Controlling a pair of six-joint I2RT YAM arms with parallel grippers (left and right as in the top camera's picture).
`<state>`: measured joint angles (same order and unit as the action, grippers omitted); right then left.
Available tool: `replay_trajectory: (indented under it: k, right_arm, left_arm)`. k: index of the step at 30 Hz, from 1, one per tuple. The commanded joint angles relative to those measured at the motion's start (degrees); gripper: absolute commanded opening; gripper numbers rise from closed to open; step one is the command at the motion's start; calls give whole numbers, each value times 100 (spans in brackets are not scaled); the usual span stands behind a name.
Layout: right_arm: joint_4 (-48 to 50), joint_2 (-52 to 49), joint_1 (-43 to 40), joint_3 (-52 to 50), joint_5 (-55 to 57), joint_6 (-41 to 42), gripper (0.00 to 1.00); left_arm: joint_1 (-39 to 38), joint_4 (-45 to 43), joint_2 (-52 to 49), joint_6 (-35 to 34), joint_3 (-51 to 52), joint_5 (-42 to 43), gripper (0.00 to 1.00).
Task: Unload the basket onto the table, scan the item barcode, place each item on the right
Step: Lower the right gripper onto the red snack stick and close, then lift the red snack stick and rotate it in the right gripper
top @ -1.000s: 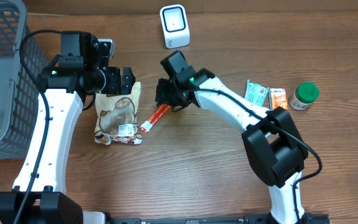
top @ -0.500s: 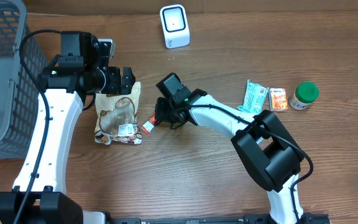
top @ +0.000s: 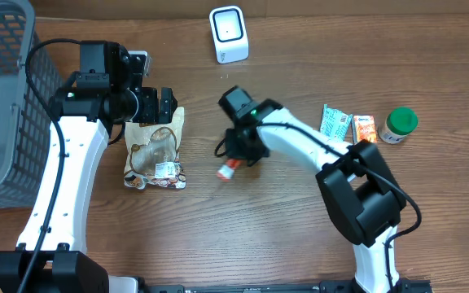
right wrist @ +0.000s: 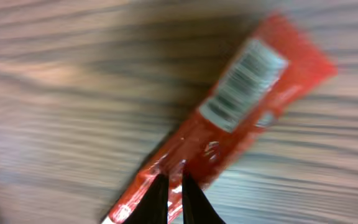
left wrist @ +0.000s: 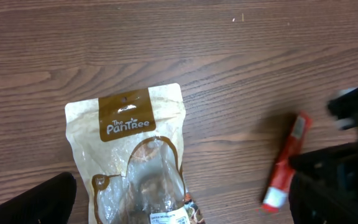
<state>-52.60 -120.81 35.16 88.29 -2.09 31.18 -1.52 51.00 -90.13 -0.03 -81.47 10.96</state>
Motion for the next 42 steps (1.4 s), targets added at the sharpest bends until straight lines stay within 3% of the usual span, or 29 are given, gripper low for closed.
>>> replay_trajectory:
  k: [1,7,9,17,24,35,42]
  right_arm:
    - [-376,-15,-221,647,682,-341,11]
    - [-938,-15,-238,1209,-197,-334,19]
    - [-1108,-15,-192,1207,-452,-155,27]
    - [-1244,-17,323,684,-435,726,43]
    - [-1025,-17,529,269,216,1425,42]
    - [-540,-17,529,-267,254,1421,39]
    - [-859,-15,461,-267,717,1130,36]
  left_arm:
    - [0,-24,-50,-61,-44,48,100]
    - [0,-24,-50,-61,-44,48,100]
    - [0,-24,-50,-61,-44,46,100]
    - [0,-24,-50,-61,-44,48,100]
    - [0,-24,-50,-61,-44,48,100]
    - [0,-24,-50,-61,-44,48,100]
    - [-2,-24,-50,-61,-44,48,100]
